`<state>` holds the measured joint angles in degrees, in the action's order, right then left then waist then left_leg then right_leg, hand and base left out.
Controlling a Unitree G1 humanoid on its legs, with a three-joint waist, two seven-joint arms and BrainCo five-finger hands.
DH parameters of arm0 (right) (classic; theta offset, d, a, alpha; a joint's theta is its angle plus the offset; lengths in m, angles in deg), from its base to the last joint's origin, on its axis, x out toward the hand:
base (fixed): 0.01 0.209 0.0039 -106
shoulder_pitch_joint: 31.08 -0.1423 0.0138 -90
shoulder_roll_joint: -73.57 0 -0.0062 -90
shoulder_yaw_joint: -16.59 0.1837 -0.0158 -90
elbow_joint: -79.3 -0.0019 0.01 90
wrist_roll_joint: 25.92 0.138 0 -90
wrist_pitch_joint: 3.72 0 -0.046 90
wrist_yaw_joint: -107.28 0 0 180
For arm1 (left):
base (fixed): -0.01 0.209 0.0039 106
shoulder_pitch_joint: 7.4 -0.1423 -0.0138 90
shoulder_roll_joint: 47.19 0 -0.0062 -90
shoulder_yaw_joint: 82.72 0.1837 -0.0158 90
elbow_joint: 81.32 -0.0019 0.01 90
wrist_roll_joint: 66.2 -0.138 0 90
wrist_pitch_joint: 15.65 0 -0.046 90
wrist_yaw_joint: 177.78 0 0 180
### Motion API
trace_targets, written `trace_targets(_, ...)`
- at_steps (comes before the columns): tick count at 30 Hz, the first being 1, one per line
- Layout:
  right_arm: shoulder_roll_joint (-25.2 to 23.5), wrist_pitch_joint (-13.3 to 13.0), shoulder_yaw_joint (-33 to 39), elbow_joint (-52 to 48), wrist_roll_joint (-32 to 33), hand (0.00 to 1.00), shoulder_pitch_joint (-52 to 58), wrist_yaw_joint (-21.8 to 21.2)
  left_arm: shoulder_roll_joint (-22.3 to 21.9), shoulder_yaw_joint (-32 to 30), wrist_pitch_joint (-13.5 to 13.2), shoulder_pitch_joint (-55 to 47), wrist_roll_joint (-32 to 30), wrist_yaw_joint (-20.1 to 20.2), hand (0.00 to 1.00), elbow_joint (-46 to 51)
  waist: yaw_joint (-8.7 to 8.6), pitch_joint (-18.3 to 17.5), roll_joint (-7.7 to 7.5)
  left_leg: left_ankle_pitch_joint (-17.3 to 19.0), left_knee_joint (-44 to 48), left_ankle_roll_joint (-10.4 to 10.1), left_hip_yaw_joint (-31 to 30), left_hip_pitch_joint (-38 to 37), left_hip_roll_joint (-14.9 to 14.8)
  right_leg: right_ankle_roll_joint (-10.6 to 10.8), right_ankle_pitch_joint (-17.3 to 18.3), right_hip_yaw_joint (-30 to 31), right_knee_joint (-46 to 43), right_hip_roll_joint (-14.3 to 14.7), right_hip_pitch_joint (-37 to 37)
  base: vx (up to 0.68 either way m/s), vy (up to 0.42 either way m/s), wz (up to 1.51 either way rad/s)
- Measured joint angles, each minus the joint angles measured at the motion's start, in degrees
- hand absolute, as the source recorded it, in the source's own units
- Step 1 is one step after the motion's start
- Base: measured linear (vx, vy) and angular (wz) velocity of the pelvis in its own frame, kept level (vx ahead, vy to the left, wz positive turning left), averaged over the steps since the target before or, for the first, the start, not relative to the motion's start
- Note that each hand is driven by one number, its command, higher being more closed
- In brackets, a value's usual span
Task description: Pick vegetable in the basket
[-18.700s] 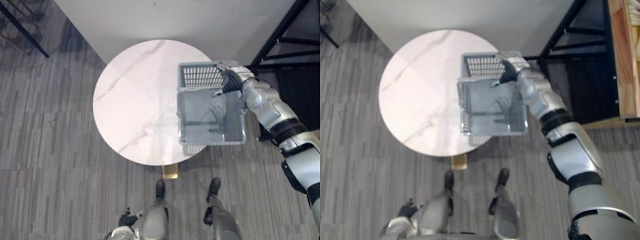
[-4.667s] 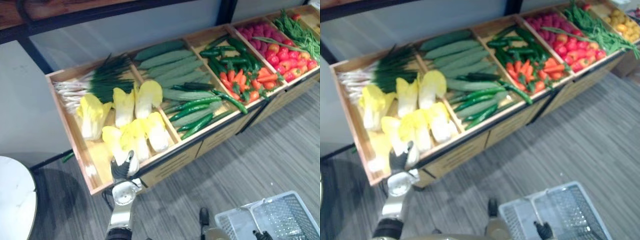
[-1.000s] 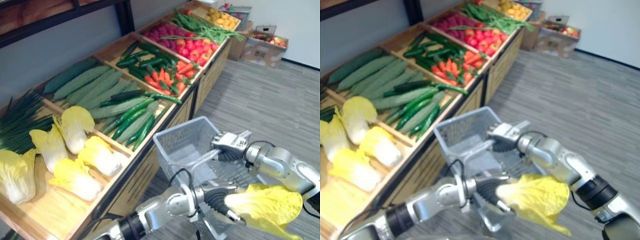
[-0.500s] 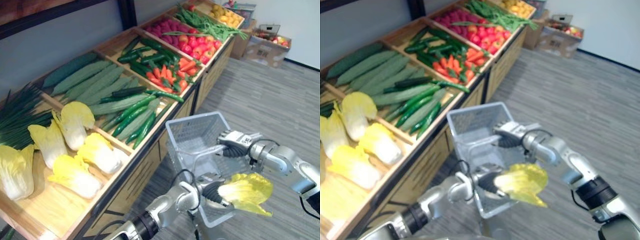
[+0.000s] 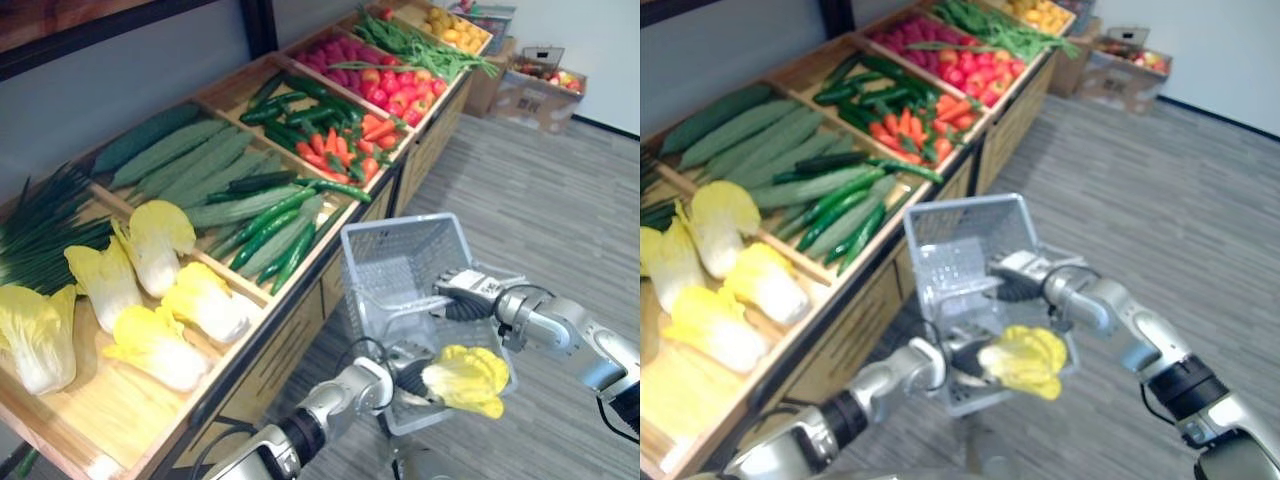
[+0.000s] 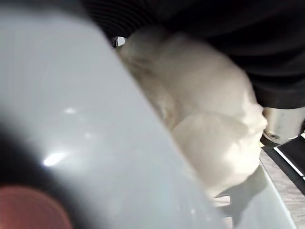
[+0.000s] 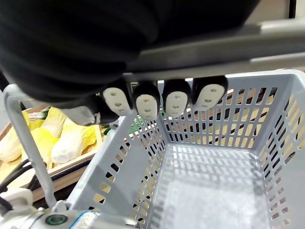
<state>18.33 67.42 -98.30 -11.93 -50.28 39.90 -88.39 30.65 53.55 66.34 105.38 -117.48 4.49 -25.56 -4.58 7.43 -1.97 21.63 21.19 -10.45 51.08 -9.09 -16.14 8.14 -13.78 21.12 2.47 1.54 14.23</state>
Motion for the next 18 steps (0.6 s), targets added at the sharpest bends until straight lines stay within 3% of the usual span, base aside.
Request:
trace_targets(10, 0.00, 0.01, -0.18, 0.53, 0.11, 1.00, -1.43, -0.69, -4.03, -6.65, 4.10, 3.60, -1.56, -2.16, 1.00, -8.34, -0.22, 0.68, -0.69, 0.58, 0.05, 1.09, -2.02, 0.99, 1.40, 0.46, -0.42, 0.55, 0.58, -1.02, 0.44, 0.00, 0.004, -0.01)
trace_targets(11, -0.01, -0.06, -0.17, 0.51, 0.18, 1.00, -1.66, -0.84, -4.32, -7.30, 4.87, 4.49, -1.51, -2.16, 0.00, -9.47, -0.27, 1.07, -0.71, 0.66, 0.07, 1.25, -2.70, 1.17, 1.59, 0.47, -0.42, 0.44, 0.58, -1.21, 0.44, 0.00, 0.006, 0.06)
trace_targets(18, 0.00, 0.07, -0.16, 0.44, 0.71, 1.00, -1.93, -0.93, -5.30, -9.84, 5.81, 4.65, -0.72, -2.16, 0.00, -9.47, -0.14, 1.73, -0.58, 0.73, 0.17, 1.38, -4.64, 2.15, 1.76, 0.47, -0.42, -0.42, 0.77, -1.65, 0.54, 0.01, 0.002, 0.07)
